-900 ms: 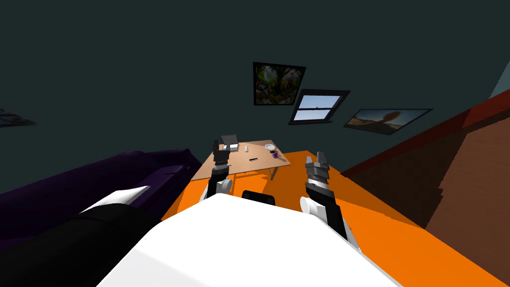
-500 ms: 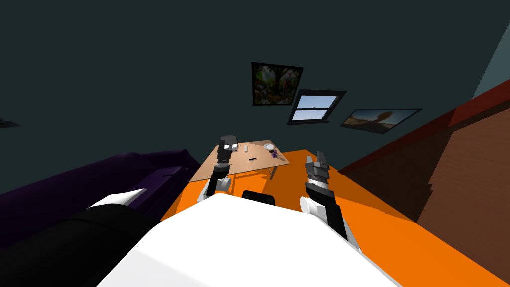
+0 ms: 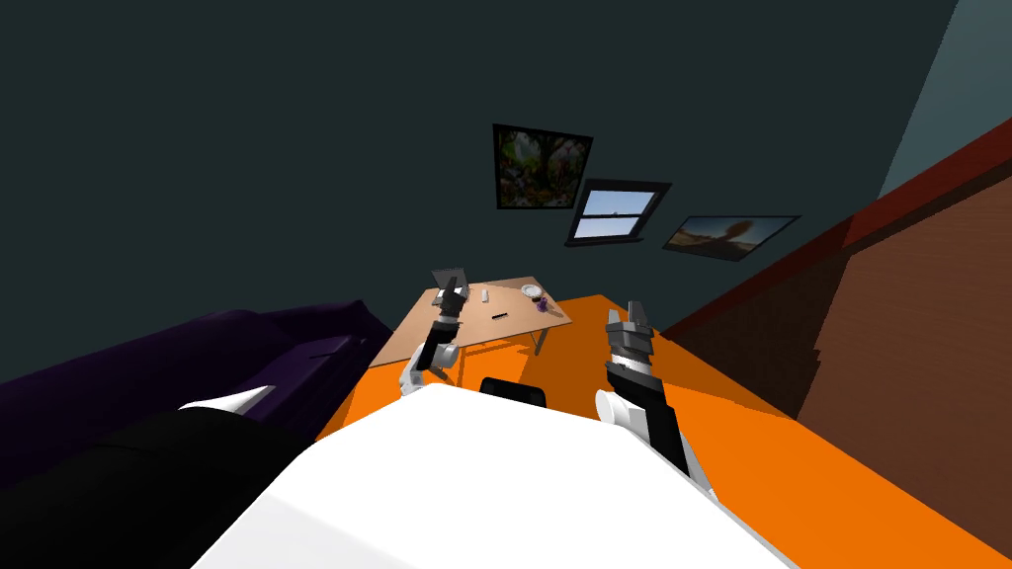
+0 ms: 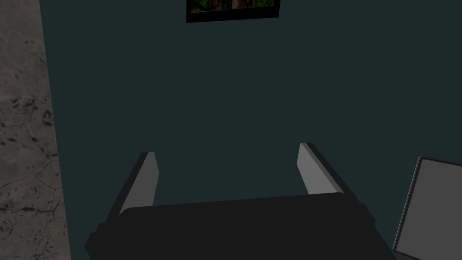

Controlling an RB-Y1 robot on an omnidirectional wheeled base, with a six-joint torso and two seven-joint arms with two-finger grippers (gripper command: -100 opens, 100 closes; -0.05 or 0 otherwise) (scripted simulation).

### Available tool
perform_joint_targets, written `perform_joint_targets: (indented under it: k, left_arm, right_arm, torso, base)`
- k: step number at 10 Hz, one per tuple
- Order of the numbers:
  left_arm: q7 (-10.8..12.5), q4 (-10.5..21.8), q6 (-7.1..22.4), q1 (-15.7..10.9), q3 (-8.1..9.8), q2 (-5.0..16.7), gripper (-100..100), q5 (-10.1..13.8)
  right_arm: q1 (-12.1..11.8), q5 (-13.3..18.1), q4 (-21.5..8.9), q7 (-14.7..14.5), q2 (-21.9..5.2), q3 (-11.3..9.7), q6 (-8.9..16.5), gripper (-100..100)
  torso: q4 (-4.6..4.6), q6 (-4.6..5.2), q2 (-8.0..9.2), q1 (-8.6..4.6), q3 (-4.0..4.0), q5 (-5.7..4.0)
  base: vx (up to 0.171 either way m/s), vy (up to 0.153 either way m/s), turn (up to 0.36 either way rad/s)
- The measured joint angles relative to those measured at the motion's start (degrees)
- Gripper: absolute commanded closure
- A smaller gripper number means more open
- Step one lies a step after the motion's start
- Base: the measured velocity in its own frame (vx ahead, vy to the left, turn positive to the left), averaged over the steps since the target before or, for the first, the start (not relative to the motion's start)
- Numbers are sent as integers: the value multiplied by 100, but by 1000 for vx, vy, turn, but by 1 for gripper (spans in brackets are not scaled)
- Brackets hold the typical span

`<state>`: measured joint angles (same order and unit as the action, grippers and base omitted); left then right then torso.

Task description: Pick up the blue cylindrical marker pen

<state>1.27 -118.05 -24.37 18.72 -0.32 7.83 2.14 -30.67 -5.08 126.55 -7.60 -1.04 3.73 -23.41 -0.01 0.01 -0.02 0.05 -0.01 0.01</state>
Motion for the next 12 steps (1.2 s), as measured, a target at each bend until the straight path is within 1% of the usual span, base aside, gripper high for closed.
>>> perform_joint_targets:
  k: [1,2,3,4,5,6,7,8,9,10,11,12]
  left_arm:
    - [57,165,185,-162,33,40,-100,17]
    - [147,357,397,-404,117,113,-100,61]
    - [181,415,535,-405,106,106,-100,58]
    - [232,614,684,-578,154,142,-100,83]
    - [240,695,797,-627,142,102,-100,70]
    - [271,845,926,-728,161,101,-100,81]
    - [325,948,1027,-800,203,147,-100,109]
    - [379,1055,1207,-932,246,152,-100,130]
    - [424,1193,1317,-1026,280,181,-100,151]
    - [505,1300,1509,-1161,349,245,-100,199]
    - [533,1457,1603,-1244,359,218,-100,197]
    - [554,1640,1731,-1388,385,180,-100,197]
  right_arm:
    - [0,0,0,0,0,0,0,0]
    - [0,0,0,0,0,0,0,0]
    - [-1,0,0,0,0,0,0,0]
    - [0,0,0,0,0,0,0,0]
    - [-1,0,0,0,0,0,0,0]
    - [0,0,0,0,0,0,0,0]
    - [-1,0,0,0,0,0,0,0]
    - [0,0,0,0,0,0,0,0]
    - [-1,0,0,0,0,0,0,0]
    - [0,0,0,0,0,0,0,0]
    - [-1,0,0,0,0,0,0,0]
    - [0,0,0,0,0,0,0,0]
  torso:
    - [0,0,-1,0,0,0]
    - [0,0,-2,1,-1,0]
    - [0,-3,1,0,0,0]
    - [0,0,-1,-1,-1,0]
    - [0,-3,0,-3,0,0]
    - [0,-1,0,-3,0,-1]
    - [0,-3,0,-2,0,-1]
    - [0,-1,-1,-4,-1,-1]
    - [-1,-3,-1,-3,-1,-1]
    - [0,-1,-2,-3,-1,-1]
    - [-1,-3,-2,-4,-1,-1]
    - [-1,-1,-3,-6,-2,-1]
  base:
    - [-3,14,-123]
    - [-1,13,-38]
    - [-2,8,-80]
    - [0,8,-56]
    - [0,6,-95]
    - [1,5,-48]
    - [2,4,-94]
    - [2,6,-55]
    - [3,3,-95]
    - [4,5,-54]
    - [4,1,-111]
    - [5,2,-58]
